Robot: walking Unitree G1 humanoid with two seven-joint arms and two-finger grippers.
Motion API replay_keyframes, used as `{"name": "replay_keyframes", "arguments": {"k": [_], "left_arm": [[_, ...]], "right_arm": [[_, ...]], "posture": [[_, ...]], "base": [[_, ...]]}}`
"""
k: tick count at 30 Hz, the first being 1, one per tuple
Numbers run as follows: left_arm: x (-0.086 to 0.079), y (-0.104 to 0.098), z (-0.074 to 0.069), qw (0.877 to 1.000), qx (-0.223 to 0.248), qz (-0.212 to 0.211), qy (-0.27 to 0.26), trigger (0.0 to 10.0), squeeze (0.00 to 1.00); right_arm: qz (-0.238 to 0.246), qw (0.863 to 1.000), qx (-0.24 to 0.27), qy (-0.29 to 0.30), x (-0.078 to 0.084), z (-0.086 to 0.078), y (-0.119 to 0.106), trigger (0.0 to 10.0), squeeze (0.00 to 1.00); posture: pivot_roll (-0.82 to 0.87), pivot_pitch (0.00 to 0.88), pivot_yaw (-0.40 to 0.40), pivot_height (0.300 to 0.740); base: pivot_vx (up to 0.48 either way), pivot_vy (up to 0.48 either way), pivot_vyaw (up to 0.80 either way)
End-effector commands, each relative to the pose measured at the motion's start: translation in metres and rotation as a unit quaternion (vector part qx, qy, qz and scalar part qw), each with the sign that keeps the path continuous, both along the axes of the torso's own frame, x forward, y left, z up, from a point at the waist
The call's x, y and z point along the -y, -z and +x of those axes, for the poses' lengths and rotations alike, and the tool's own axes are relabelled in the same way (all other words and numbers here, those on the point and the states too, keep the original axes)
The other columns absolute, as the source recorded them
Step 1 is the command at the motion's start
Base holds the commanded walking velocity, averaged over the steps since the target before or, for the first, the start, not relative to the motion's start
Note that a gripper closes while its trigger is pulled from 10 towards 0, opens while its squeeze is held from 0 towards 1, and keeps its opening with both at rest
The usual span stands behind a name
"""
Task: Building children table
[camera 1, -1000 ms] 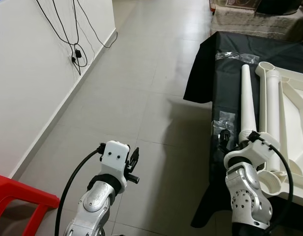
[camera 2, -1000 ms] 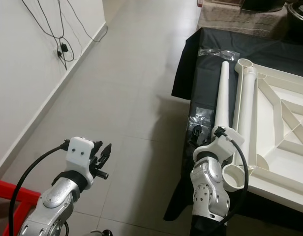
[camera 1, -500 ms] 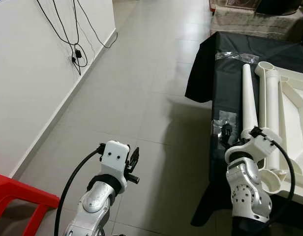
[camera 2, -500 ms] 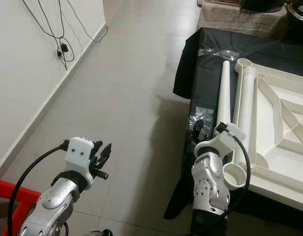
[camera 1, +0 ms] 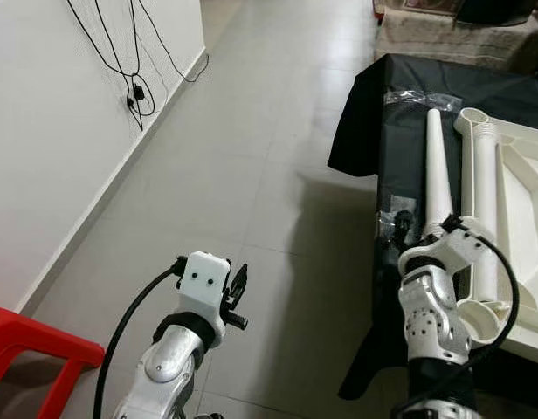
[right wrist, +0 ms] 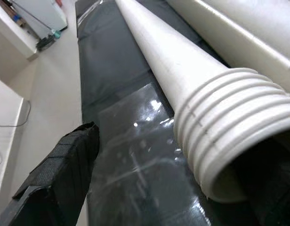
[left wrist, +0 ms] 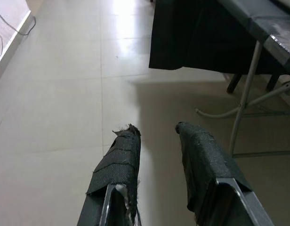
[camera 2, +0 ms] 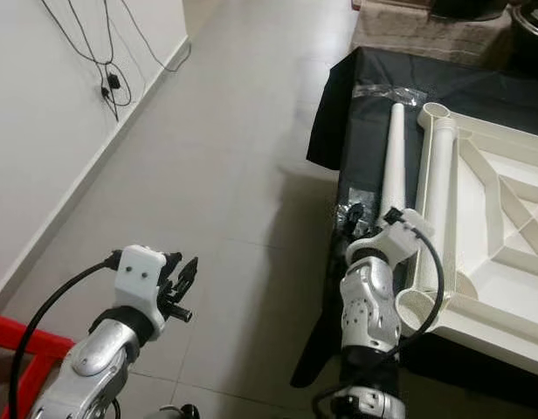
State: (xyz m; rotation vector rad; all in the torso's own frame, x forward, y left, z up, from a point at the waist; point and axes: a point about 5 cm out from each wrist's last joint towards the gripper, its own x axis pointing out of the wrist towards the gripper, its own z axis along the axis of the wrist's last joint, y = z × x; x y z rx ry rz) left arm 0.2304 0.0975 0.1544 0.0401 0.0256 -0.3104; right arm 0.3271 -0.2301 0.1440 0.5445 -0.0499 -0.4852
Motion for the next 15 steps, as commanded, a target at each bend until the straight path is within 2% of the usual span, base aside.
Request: {"name": "replay_keyframes", "arguments": {"k": [1, 2, 3, 13, 15], "left_arm": [[-0.001, 0.001, -0.004, 1.000, -0.010, 0.001, -0.002, 10.0, 0.00], [-0.001, 0.001, -0.004, 1.000, -0.010, 0.001, -0.002, 10.0, 0.00], [-0.001, 0.001, -0.005, 1.000, -0.011, 0.001, -0.001, 10.0, 0.00], [-0.002, 0.002, -0.005, 1.000, -0.015, 0.000, -0.006, 10.0, 0.00], [-0.002, 0.004, -0.003, 1.000, -0.015, 0.000, -0.008, 10.0, 0.00]], "right_arm": [[0.010, 1.000, -0.022, 0.017, 0.005, -0.001, 0.011, 10.0, 0.00], [0.010, 1.000, -0.022, 0.017, 0.005, -0.001, 0.011, 10.0, 0.00], [0.020, 0.999, -0.015, 0.027, 0.008, 0.004, 0.010, 0.0, 0.00], [0.038, 0.999, 0.000, 0.022, 0.007, 0.010, 0.012, 0.0, 0.00], [0.055, 0.998, 0.020, -0.006, 0.002, 0.010, 0.010, 0.0, 0.00]], "posture": [[0.10, 0.250, -0.078, 0.740], [0.10, 0.250, -0.078, 0.740], [0.11, 0.253, -0.078, 0.740], [0.11, 0.245, -0.089, 0.740], [0.11, 0.222, -0.091, 0.740]], "base": [[0.000, 0.000, 0.00], [0.000, 0.000, 0.00], [0.000, 0.000, 0.00], [0.000, 0.000, 0.00], [0.000, 0.000, 0.00]]}}
